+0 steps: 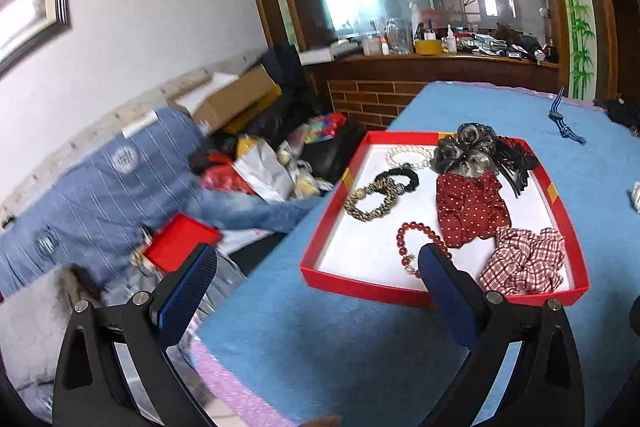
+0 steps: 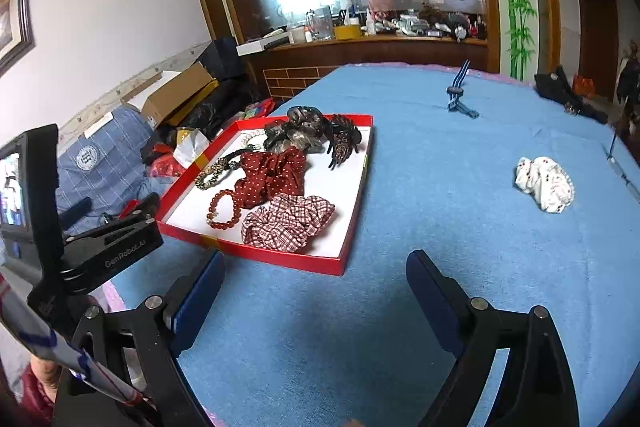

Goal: Organize jewelry

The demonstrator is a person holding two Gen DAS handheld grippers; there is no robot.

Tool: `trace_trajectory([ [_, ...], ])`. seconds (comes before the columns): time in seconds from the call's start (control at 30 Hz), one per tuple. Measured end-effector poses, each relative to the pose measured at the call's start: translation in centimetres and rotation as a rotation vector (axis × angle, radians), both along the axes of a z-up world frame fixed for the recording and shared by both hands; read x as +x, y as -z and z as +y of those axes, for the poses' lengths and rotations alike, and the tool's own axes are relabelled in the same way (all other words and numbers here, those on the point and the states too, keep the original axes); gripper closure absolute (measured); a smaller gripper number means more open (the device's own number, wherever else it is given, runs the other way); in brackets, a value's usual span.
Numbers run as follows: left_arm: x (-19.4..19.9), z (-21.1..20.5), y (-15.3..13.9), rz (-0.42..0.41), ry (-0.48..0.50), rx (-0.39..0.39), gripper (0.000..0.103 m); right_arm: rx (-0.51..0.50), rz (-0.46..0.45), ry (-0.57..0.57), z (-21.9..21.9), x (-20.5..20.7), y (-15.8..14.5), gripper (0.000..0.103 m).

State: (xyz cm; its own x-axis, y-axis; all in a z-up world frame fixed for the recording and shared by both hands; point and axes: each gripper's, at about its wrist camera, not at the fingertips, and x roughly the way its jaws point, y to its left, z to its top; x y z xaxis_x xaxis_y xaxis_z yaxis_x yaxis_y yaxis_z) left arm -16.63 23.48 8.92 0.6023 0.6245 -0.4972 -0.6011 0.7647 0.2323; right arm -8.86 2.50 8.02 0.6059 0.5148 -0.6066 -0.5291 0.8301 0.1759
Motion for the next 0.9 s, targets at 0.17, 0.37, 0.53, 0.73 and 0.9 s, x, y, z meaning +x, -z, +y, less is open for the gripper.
trace_trajectory([
  [0.17,-0.4,-0.2,-0.3,-0.009,0.025,-0.025,0.003,0.004,-0.005,-0.004,0.0,-0.5,0.1,0.008],
  [0.37,0.6,-0.2,0.8,0.04,0.025,-0.007,0.002,-0.001,-0.001,-0.001,-0.1,-0.5,0.3,0.008],
  [0.53,0.7,-0.2,1.1,0.044,0.029,-0.011,0.003,-0.01,0.007,-0.005,0.3,-0.5,0.6,0.008],
  [0.73,0.7,0.0,1.4,0.055,0.036,-0.022,0.002,-0.021,0.015,-0.001,0.6,-0.5,0.9,0.008],
  [0.9,0.6,0.2,1.5,0.054,0.031,-0.025,0.002,-0.034,0.018,-0.006,1.0,-0.6,1.1,0.008],
])
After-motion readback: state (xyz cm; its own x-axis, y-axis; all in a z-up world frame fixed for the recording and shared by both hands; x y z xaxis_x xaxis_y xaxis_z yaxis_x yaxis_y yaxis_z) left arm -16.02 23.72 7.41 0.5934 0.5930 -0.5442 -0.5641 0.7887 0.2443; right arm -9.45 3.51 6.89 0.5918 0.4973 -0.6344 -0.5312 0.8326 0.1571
